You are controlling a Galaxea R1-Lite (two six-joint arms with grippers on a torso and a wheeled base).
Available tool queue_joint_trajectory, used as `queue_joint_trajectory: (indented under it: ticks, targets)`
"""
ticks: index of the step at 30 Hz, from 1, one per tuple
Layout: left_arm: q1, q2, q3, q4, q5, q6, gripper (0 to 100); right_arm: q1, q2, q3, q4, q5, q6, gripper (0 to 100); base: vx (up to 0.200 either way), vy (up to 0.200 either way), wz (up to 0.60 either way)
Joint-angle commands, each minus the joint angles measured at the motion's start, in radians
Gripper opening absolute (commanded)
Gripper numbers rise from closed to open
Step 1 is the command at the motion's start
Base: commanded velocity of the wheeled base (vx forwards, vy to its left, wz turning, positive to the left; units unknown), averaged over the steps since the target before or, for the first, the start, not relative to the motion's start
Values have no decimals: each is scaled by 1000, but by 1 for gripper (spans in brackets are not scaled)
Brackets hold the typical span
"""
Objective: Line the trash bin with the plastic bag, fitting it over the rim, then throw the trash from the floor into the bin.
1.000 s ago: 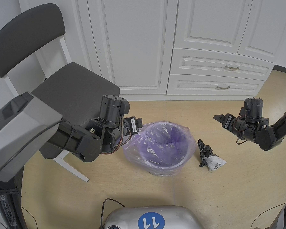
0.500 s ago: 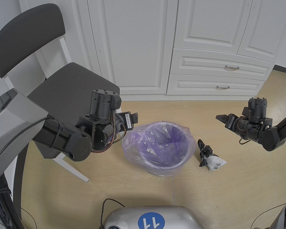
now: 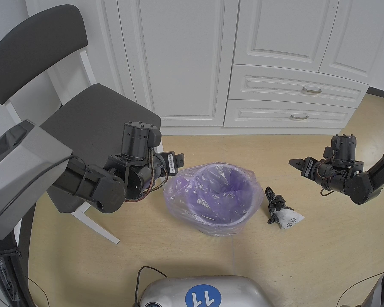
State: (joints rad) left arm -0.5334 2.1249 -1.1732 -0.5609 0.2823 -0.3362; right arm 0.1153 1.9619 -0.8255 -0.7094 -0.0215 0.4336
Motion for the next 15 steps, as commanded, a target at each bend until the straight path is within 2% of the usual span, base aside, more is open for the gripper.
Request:
queue_joint_trajectory:
  ticks: [1, 15]
  targets:
    - [4, 13, -3, -1, -11, -1, 100, 3, -34, 11, 5, 0, -1, 100, 0, 0, 0]
    - [-3, 24, 1, 7, -12, -1, 100, 14, -87, 37, 8, 2, -10, 100, 0, 0, 0]
